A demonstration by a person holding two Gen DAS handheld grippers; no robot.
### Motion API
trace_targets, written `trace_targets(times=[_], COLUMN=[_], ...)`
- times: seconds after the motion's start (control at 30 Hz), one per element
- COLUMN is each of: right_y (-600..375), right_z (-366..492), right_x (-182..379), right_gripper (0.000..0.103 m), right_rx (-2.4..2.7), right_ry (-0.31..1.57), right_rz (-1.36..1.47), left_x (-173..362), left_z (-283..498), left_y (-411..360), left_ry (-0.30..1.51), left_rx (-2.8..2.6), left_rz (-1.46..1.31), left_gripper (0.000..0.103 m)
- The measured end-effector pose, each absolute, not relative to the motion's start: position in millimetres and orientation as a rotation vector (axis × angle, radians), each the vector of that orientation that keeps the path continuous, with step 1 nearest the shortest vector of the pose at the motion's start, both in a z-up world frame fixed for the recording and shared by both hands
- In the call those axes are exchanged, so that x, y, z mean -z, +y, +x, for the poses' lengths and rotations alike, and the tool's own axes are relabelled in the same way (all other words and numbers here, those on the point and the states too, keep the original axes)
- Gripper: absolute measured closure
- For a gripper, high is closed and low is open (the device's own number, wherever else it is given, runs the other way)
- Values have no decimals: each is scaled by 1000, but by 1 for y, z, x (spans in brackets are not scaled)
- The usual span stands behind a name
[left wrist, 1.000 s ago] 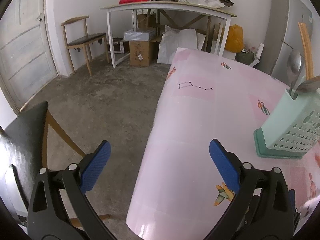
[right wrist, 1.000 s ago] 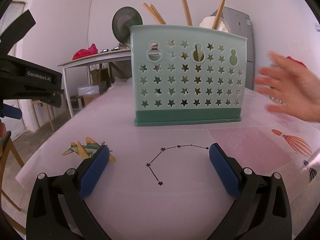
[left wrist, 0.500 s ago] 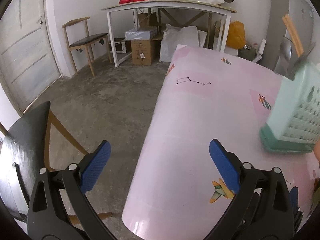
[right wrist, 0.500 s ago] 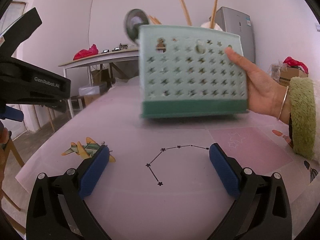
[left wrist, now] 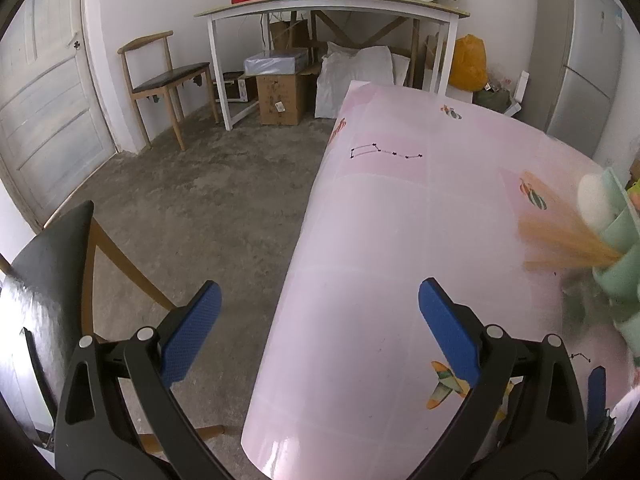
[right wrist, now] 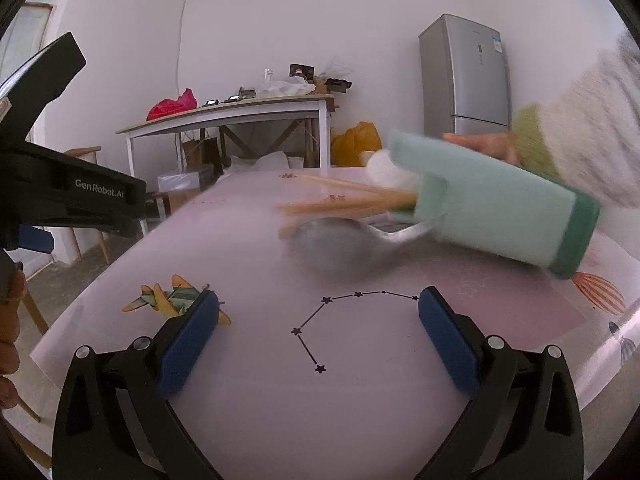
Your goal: Organize utensils
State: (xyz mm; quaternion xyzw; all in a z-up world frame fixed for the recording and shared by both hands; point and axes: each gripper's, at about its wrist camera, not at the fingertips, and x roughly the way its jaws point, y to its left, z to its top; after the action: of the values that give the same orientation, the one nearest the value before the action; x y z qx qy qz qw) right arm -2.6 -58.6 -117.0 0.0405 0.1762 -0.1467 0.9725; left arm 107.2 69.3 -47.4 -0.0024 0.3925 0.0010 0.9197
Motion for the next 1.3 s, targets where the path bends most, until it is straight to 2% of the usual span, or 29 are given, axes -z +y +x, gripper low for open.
trace_targets(times=[1.3], right_y=[-60], right_z=[-4], right_x=[118], right_gripper=[6], right_rx=[291], right_ry=[358], right_rz=[81], left_x=[42], left_z=[95], left_y=[61], left_ry=[799], left_rx=[38], left_rz=[-17], left_gripper=[8])
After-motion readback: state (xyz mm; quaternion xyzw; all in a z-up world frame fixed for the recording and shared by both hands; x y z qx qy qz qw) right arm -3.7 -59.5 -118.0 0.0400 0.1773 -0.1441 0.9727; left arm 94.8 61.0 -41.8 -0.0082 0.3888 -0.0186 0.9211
